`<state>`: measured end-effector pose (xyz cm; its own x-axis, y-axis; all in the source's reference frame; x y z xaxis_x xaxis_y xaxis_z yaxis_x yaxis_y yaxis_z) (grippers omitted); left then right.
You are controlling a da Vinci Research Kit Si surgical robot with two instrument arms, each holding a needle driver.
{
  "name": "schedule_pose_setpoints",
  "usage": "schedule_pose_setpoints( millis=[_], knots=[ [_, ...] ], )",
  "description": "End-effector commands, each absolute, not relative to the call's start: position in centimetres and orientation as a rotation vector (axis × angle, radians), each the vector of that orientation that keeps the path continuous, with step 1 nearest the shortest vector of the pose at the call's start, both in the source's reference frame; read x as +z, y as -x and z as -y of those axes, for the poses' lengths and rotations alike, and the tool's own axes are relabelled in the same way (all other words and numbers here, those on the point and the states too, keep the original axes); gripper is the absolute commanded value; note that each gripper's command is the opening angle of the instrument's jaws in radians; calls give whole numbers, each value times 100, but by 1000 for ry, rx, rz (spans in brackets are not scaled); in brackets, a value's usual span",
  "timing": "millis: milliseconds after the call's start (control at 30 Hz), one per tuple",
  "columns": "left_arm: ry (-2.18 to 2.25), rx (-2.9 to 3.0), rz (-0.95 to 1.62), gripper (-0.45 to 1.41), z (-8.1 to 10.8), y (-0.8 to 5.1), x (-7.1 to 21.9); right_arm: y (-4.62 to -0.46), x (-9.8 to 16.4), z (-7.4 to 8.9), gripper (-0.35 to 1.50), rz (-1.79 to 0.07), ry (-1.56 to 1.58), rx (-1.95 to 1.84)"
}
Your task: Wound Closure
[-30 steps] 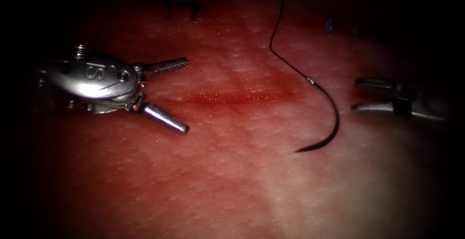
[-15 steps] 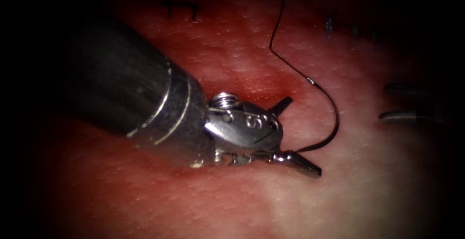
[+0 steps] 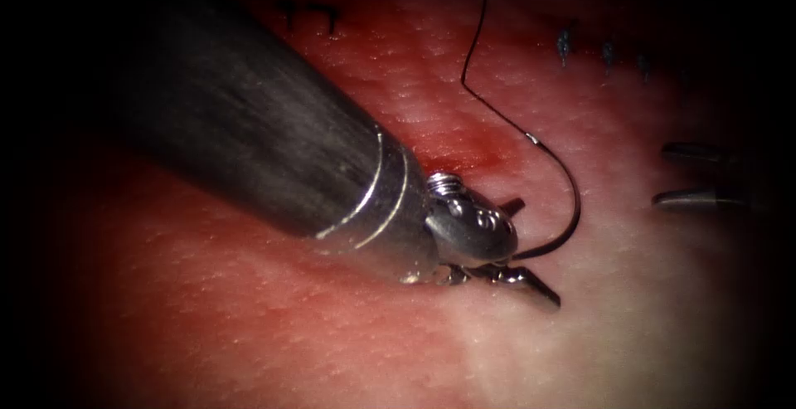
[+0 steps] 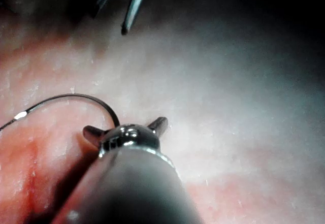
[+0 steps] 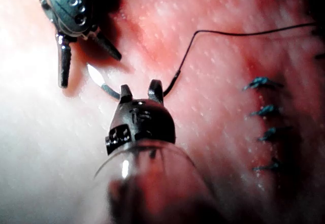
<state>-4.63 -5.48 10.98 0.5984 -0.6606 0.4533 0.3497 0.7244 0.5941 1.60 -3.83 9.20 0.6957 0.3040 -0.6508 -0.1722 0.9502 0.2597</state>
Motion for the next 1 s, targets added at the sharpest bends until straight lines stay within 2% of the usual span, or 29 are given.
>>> schedule_pose_setpoints(
  millis=[33,233,367,467,533,567,667,767,800,833,933,1000],
  knots=[
    [-490,-612,714,75,556,469,1107,-169,926,386,44,-759,-185,267],
    [-502,-599,721,66,558,475,1127,-169,926,386,44,-758,-184,268],
    [-506,-591,724,41,552,470,1134,-170,926,386,42,-757,-183,270],
    [-501,-587,724,11,548,465,1138,-172,926,387,42,-755,-185,277],
    [-498,-582,724,-25,549,460,1141,-174,926,388,41,-754,-186,284],
    [-497,-579,724,-45,551,458,1143,-175,927,389,32,-751,-194,307],
    [-492,-575,722,-45,554,449,1143,-179,928,391,17,-739,-229,399],
    [-438,-559,755,-45,552,439,1138,-181,929,390,17,-750,-243,481],
    [-375,-526,787,-45,549,431,1131,-181,930,389,5,-759,-266,570],
    [-330,-505,807,-45,548,425,1126,-181,931,387,7,-763,-277,623],
    [-222,-459,843,-45,544,408,1110,-183,933,383,49,-773,-326,773],
    [-142,-423,830,-45,543,400,1101,-186,934,382,62,-770,-362,878]
  ],
)
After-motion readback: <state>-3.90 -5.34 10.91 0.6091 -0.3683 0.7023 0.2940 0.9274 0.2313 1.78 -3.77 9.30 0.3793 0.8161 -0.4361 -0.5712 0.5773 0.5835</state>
